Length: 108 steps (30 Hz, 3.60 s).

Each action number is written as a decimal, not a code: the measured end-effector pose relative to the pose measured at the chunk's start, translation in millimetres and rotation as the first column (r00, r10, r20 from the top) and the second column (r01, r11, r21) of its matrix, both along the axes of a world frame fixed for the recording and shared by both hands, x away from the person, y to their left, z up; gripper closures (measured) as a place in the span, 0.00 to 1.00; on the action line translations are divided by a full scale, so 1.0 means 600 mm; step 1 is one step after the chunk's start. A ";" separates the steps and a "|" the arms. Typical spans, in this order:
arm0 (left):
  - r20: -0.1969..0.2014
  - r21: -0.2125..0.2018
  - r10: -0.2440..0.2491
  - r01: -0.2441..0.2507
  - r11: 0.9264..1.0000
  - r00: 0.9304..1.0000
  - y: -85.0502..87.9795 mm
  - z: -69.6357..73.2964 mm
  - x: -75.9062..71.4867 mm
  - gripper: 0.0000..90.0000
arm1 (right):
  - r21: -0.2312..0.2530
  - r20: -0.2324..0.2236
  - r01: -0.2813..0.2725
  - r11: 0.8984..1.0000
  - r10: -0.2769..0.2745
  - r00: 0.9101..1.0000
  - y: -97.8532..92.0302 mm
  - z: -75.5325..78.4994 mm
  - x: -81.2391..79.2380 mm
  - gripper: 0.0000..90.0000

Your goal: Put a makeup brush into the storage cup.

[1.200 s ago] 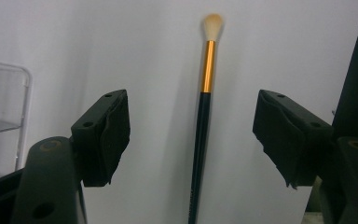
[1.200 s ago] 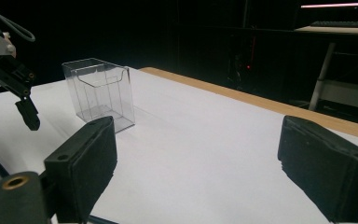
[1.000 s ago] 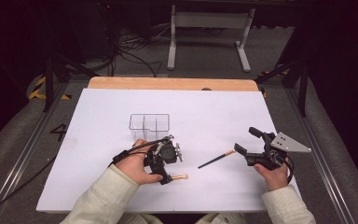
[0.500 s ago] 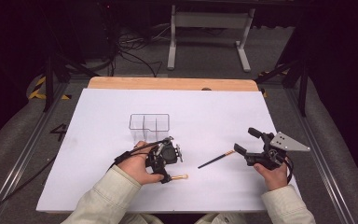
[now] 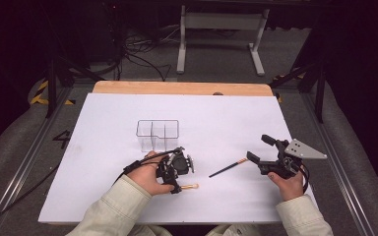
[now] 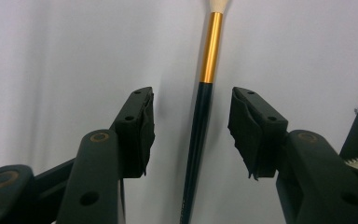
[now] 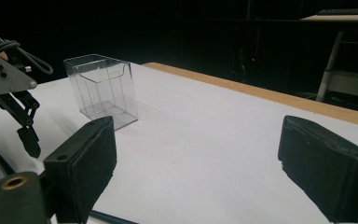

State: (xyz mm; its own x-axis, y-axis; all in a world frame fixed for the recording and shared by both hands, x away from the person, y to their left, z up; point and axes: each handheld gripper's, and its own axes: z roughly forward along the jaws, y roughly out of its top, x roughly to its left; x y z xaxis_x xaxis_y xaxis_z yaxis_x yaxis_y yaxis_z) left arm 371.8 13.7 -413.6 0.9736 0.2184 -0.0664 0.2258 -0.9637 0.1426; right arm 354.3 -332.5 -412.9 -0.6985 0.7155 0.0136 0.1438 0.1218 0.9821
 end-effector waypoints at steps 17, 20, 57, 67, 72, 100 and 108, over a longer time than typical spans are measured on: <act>-0.011 0.032 0.019 -0.018 0.999 1.000 -0.007 -0.013 0.000 0.75 | -0.009 -0.013 -0.009 1.000 0.009 1.000 0.002 -0.001 0.000 0.13; -0.030 0.025 0.008 -0.007 1.000 1.000 -0.008 -0.012 0.000 0.78 | -0.009 -0.013 -0.010 1.000 0.010 1.000 0.002 -0.001 0.000 0.13; 0.051 0.005 0.021 -0.021 1.000 0.998 -0.003 0.015 -0.008 0.92 | 0.000 -0.031 -0.020 1.000 0.020 0.999 0.001 -0.006 0.004 0.13; 0.067 -0.080 0.017 -0.012 0.997 0.998 0.009 0.044 -0.009 0.92 | 0.001 -0.029 -0.015 1.000 0.015 0.999 0.000 -0.004 0.003 0.13; 0.075 -0.104 0.032 -0.024 0.994 0.997 0.019 0.054 -0.009 0.92 | 0.011 -0.038 -0.001 1.000 0.001 0.999 -0.006 -0.004 0.001 0.13; 0.098 -0.413 0.093 -0.045 0.909 0.991 0.066 0.094 -0.007 0.92 | 0.002 -0.024 0.002 1.000 -0.002 1.000 0.000 -0.002 -0.001 0.15; 0.108 -0.539 0.115 -0.039 0.841 0.988 0.084 0.105 -0.011 0.92 | -0.013 -0.022 -0.008 1.000 0.007 1.000 0.004 -0.003 -0.001 0.15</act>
State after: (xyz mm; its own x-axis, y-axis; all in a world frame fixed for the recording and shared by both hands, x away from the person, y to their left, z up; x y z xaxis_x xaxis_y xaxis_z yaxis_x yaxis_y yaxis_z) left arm 365.4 64.2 -350.9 0.9631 0.2602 -0.0684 0.2387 -0.7095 0.6630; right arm 354.0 -329.8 -414.7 -0.7035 0.7105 0.0194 0.1645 0.1362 0.9769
